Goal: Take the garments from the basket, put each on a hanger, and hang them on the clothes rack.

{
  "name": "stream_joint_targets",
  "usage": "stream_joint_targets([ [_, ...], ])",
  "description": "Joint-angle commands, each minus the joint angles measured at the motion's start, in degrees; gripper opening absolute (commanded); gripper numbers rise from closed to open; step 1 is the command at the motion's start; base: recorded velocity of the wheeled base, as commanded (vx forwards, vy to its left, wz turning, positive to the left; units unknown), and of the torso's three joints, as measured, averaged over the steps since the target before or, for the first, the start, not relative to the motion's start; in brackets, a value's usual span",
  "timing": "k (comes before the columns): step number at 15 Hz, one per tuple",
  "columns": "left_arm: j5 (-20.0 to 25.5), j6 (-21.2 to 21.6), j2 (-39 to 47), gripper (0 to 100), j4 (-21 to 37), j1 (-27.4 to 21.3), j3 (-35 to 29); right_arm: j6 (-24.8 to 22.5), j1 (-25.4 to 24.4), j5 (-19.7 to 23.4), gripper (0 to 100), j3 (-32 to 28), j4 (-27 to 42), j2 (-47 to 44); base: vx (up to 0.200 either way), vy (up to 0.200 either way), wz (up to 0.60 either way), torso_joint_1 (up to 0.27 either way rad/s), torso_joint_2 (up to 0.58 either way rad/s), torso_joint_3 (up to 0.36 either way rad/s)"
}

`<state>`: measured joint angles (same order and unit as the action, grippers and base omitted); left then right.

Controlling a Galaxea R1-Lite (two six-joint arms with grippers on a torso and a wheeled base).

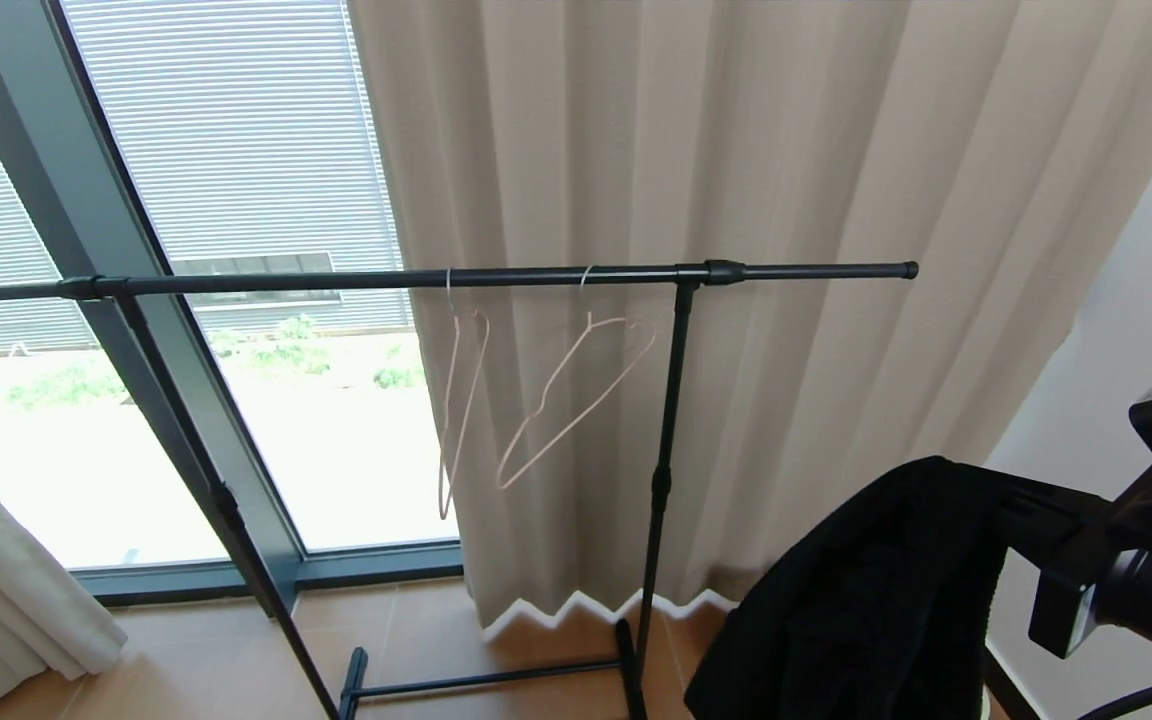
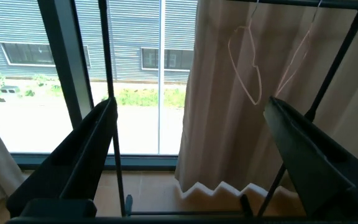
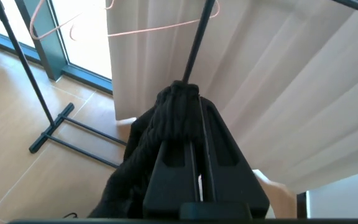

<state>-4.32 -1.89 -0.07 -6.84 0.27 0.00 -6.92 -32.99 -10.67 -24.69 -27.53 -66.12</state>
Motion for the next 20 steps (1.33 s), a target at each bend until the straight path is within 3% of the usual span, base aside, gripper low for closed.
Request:
stream_joint_targets([
  [1,-0.1,0.0,0.1,100,0.0,-0.1,0.0,0.0,-0.1,0.0,0,0.3,-0.2,-0.1,0.000,0.000,0.00,0.000,0.00,0.000],
  [13,0.1,0.5,0.1,100,0.1,-0.1,0.0,-2.0,0.1,-0.2,0,1.0,-0.2,2.0,0.000,0.000,0.10,0.003,0.00,0.000],
  [17,0.0,0.5,0.1,100,0.0,-0.1,0.0,-2.1,-0.1,-3.7,0,1.0,0.4,0.0,0.000,0.000,0.00,0.000,0.00,0.000],
  [20,2.9,1.5,0.1,100,0.4,-0.3,0.0,-2.0,-0.2,-3.7,0,1.0,0.4,-1.7,0.000,0.000,0.00,0.000,0.00,0.000],
])
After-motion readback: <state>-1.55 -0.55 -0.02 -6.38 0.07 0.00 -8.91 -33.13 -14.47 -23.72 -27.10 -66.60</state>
